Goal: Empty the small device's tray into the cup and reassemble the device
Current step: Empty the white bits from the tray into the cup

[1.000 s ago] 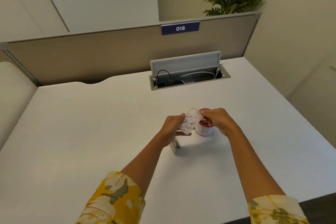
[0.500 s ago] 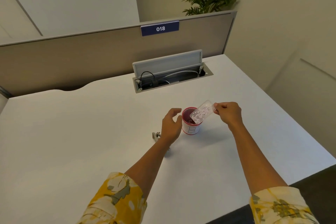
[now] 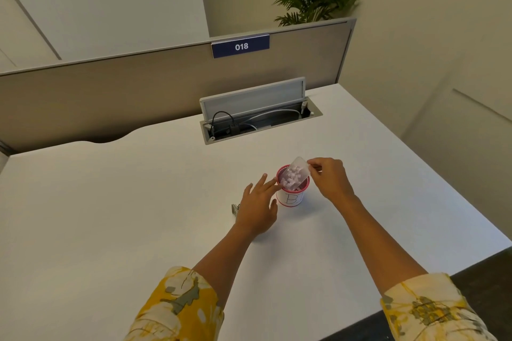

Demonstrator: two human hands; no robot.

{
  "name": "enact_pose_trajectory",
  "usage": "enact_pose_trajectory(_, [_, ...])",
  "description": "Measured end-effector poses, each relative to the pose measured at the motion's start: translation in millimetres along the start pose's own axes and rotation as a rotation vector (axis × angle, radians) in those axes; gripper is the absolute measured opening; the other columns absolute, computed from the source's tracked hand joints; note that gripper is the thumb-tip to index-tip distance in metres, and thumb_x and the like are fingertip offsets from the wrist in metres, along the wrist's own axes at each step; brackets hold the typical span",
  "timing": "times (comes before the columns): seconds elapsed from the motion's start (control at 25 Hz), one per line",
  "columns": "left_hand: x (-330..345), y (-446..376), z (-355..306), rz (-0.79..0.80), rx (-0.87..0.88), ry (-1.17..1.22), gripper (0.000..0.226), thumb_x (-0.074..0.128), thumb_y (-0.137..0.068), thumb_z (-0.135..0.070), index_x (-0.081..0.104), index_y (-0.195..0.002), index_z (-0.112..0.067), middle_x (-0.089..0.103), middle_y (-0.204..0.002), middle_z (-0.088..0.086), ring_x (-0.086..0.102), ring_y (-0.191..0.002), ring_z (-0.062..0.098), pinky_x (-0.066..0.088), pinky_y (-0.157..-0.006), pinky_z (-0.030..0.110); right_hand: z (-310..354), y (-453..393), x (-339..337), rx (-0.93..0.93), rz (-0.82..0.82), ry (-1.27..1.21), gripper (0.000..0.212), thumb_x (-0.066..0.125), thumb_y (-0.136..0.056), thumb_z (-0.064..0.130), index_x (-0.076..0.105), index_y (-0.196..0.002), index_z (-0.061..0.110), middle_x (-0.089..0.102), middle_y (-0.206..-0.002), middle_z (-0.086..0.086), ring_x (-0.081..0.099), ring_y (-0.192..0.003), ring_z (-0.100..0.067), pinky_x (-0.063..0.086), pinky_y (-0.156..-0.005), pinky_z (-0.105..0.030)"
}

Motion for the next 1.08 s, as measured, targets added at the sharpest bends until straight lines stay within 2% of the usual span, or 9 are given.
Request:
enact_pose_trajectory(0.2, [0.7,1.4,-6.1,0.034,0.056,-0.115,0.052,0.045,-0.102,-0.03,0.035,-0.152,-0.032,0.029,-0.163,-0.008,0.012,-0.156,0.017,0.006,-0.126,0.047,-3.9,9.6,12.0,-0.085,0.015,0.059,0.028,0.061,-0.093,0.022,0.069,-0.115,0.007,0.072,-0.113,-0.012,0.069,-0.097,-0.027,0.055,-0.089,-0.034])
enact_pose_trajectory(0.48, [-4.1,2.1,-9.2,0.03,0.081,-0.167,0.054,0.044,-0.102,-0.026,0.032,-0.155,-0.027,0.03,-0.163,-0.004,0.014,-0.155,0.02,0.002,-0.125,0.042,8.6,32.3,12.7,-0.396,-0.104,0.189,0.024,0.073,-0.082,0.008,0.072,-0.105,0.002,0.075,-0.1,-0.015,0.073,-0.085,-0.03,0.059,-0.077,-0.036])
enact_pose_trajectory(0.64, [-3.7,1.5,-11.8,0.032,0.089,-0.178,0.055,0.045,-0.101,-0.026,0.033,-0.155,-0.027,0.031,-0.163,-0.003,0.015,-0.155,0.02,0.001,-0.125,0.042,-0.6,35.8,15.9,-0.338,-0.094,0.177,0.022,0.071,-0.084,0.009,0.073,-0.105,0.004,0.075,-0.101,-0.015,0.073,-0.086,-0.03,0.059,-0.078,-0.035])
enact_pose_trajectory(0.8, [-3.9,1.0,-10.9,0.046,0.076,-0.187,0.055,0.046,-0.101,-0.027,0.032,-0.155,-0.028,0.029,-0.164,-0.004,0.013,-0.155,0.02,-0.002,-0.124,0.041,0.5,38.1,17.2,-0.37,-0.131,0.186,0.026,0.074,-0.082,0.013,0.073,-0.107,0.005,0.075,-0.103,-0.013,0.073,-0.089,-0.027,0.058,-0.08,-0.034])
enact_pose_trajectory(0.92, [-3.2,0.5,-10.2,0.043,0.09,-0.199,0.056,0.047,-0.101,-0.025,0.033,-0.154,-0.027,0.031,-0.163,-0.003,0.015,-0.155,0.02,0.001,-0.125,0.043,-1.6,35.6,12.3,-0.299,-0.166,0.193,0.025,0.073,-0.083,0.018,0.074,-0.105,0.008,0.076,-0.102,-0.011,0.073,-0.087,-0.027,0.059,-0.076,-0.033])
enact_pose_trajectory(1.08, [-3.4,-0.6,-9.5,0.039,0.098,-0.202,0.056,0.049,-0.1,-0.026,0.034,-0.154,-0.027,0.032,-0.162,-0.003,0.017,-0.155,0.021,0.004,-0.125,0.043,4.4,36.3,9.6,-0.332,-0.197,0.201,0.024,0.075,-0.081,0.018,0.074,-0.104,0.009,0.076,-0.1,-0.01,0.073,-0.086,-0.025,0.059,-0.074,-0.032])
Point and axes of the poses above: each hand's wrist, its own y-axis away from the middle knuckle, its own x-axis out of the palm, z = x × y, the point moved 7 cm from there along -y, towards the middle knuckle
